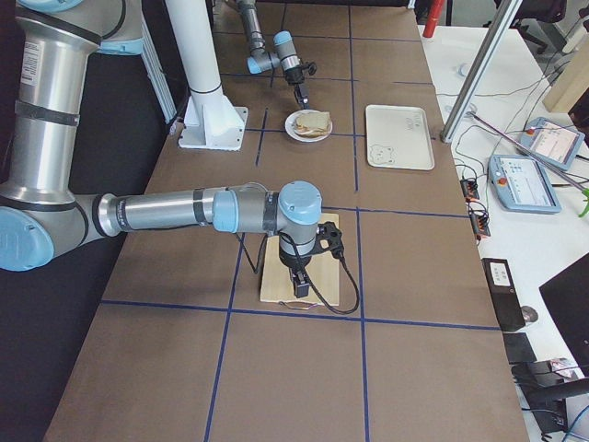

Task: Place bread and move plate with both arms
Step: 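Reach the left gripper to the white plate rim and grasp it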

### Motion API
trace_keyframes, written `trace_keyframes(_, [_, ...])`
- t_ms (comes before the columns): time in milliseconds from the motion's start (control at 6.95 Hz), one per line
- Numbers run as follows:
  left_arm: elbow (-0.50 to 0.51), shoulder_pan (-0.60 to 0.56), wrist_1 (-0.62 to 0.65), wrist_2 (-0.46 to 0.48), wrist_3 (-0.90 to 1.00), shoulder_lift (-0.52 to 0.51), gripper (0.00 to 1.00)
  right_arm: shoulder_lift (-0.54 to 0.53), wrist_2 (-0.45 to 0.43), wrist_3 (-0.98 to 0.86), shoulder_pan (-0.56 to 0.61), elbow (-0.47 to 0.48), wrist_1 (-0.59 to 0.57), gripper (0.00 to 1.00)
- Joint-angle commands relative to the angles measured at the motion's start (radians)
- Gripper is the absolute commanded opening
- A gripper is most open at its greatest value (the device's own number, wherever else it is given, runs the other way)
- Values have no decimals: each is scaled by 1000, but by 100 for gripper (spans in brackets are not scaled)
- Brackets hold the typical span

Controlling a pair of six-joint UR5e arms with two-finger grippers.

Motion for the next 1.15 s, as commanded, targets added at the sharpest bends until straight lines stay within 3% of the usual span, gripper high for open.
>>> trace_keyframes(0, [13,2,-13,3,-7,-3,45,0,0,0,0,0,0,100])
trace_keyframes(432, [34,8,-13,2,-7,-7,33,0,0,0,0,-2,0,100])
trace_keyframes(863, [54,27,-13,2,-5,-29,32,-2,0,0,0,-3,0,100])
trace_keyframes(1007, [54,28,-13,2,-5,-30,19,-2,0,0,0,-2,0,100])
